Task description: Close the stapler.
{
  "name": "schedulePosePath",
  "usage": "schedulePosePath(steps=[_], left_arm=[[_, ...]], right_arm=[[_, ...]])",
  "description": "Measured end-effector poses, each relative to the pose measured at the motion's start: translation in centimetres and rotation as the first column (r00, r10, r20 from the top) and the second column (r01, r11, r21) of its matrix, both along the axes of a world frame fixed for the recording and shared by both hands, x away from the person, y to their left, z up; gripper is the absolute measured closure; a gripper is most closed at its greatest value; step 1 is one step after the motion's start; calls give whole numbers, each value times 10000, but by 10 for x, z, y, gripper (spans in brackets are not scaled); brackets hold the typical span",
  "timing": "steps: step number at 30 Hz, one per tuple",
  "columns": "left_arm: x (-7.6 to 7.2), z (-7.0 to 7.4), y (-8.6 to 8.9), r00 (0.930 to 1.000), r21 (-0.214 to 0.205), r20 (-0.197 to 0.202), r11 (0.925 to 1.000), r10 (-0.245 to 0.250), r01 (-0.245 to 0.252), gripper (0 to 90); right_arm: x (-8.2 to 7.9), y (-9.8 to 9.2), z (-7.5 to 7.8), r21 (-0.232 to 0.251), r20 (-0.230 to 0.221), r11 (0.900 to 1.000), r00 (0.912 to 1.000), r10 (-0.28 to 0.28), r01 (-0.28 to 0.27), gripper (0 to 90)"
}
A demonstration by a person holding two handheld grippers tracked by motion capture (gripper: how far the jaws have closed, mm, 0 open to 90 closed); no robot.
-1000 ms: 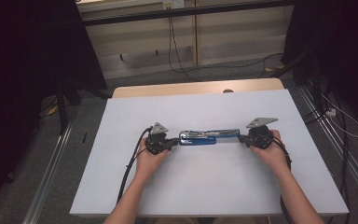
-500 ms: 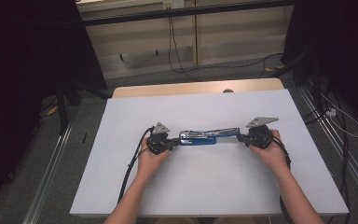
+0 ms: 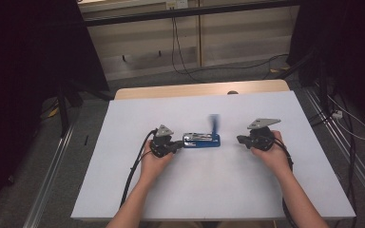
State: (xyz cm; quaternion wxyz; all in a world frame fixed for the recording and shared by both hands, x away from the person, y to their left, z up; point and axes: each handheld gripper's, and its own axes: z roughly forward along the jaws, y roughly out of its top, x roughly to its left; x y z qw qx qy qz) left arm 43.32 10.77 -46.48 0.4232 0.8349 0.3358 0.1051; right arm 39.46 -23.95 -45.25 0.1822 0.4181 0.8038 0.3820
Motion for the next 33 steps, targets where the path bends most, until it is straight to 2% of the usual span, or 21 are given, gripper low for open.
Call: schedulePosePath(steps=[3,7,9,11,16,20,21,24,28,33], left_arm=[[0,0,0,9999,-41,-101,10000,-8,7,889],[-1,0,2,9999,-6,-153,10000,11,-11,864],[-2,1,3,9997,-119,-244,9999,30,-33,832],[-3,4,5,9999,-152,-164,9999,29,-31,773],[-6,10,11,9995,-615,-272,9980,145,-162,638],[-10,17,17,9997,-578,-232,9983,77,-91,457],[-13,18,18,9997,-722,-227,9974,63,-79,433],[-17,24,23,9998,-740,-176,9972,61,-74,362],[-20,29,30,9999,-931,-129,9956,37,-49,321],[-24,32,38,9999,-1028,-108,9946,128,-138,264]], right_arm=[[1,4,-2,-34,-30,9999,9999,105,-105,879],[1,8,-2,265,-47,9995,9998,200,-199,819],[1,10,-3,398,-53,9990,9998,196,-194,788],[0,10,-3,530,-62,9985,9999,148,-144,748],[-4,11,-2,898,-32,9959,10000,56,-52,628],[-9,11,-1,1018,24,9948,10000,59,-62,531],[-10,11,-1,1031,-5,9946,10000,75,-74,505],[-14,12,-1,1074,-52,9942,10000,-5,10,452],[-20,13,0,1055,-84,9944,10000,-2,11,383],[-30,11,4,1257,49,9920,10000,-64,57,330]])
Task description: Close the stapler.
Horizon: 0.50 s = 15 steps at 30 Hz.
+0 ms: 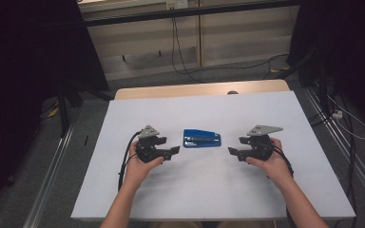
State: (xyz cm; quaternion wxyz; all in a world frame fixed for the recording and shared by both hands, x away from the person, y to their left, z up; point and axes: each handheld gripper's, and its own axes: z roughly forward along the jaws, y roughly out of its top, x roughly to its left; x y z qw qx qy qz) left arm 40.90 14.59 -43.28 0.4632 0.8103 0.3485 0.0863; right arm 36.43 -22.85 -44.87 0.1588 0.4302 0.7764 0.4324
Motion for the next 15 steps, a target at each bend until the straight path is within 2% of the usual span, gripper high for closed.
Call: schedulePosePath(steps=[3,7,10,15], left_arm=[[-4,1,5,10000,53,72,10000,21,-22,249],[-9,2,13,9999,161,122,9998,84,-86,198],[-11,3,18,9996,-37,113,9997,244,-244,173],[-17,2,26,9997,-21,4,9997,250,-250,143]], right_arm=[[-7,-3,1,159,66,9998,9999,-130,129,299],[-18,-8,3,57,202,9998,9996,-216,215,272],[-26,-11,3,39,238,9998,9995,-188,187,258],[-35,-14,3,58,261,9997,9994,-225,224,240]])
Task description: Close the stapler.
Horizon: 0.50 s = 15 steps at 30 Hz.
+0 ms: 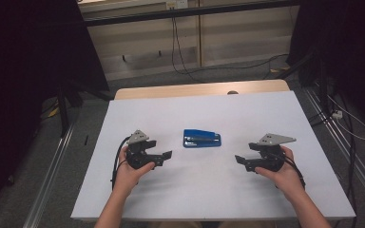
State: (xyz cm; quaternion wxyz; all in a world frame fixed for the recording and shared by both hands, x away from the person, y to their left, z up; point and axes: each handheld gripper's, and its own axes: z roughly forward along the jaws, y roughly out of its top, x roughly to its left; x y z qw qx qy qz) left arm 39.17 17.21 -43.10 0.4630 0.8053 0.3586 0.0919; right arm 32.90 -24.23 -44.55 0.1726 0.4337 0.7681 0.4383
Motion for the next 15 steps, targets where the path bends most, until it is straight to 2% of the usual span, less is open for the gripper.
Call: schedulePosePath(steps=[6,11,15], left_arm=[[-9,-1,15,9999,-54,111,9999,107,-106,114],[-15,-2,28,9994,-30,202,9996,296,-296,100],[-18,-3,37,9989,-42,241,9992,409,-408,88]], right_arm=[[-8,0,-3,-232,-35,9997,9999,97,-98,196],[-13,1,-4,-274,-57,9992,9996,277,-278,188],[-17,0,-5,-208,-82,9995,9997,219,-220,181]])
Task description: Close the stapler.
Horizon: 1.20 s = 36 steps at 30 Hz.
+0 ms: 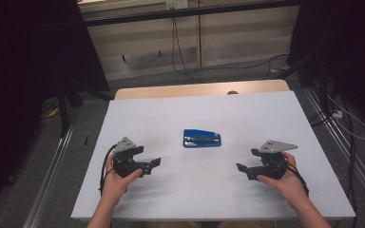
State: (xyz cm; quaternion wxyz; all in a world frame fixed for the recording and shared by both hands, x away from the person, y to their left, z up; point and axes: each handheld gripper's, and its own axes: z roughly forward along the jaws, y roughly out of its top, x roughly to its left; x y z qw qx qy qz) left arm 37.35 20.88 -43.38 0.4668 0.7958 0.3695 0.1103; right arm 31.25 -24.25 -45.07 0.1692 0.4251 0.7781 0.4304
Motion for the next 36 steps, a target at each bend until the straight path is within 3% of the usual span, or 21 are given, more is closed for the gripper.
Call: schedulePosePath(steps=[15,36], left_arm=[[-10,-1,20,9999,55,32,9999,141,-141,82],[-19,-4,28,9999,158,30,9998,109,-109,81]], right_arm=[[-14,-5,0,-207,157,9996,9997,187,-183,172],[-29,-18,1,-258,250,9995,9995,176,-169,172]])
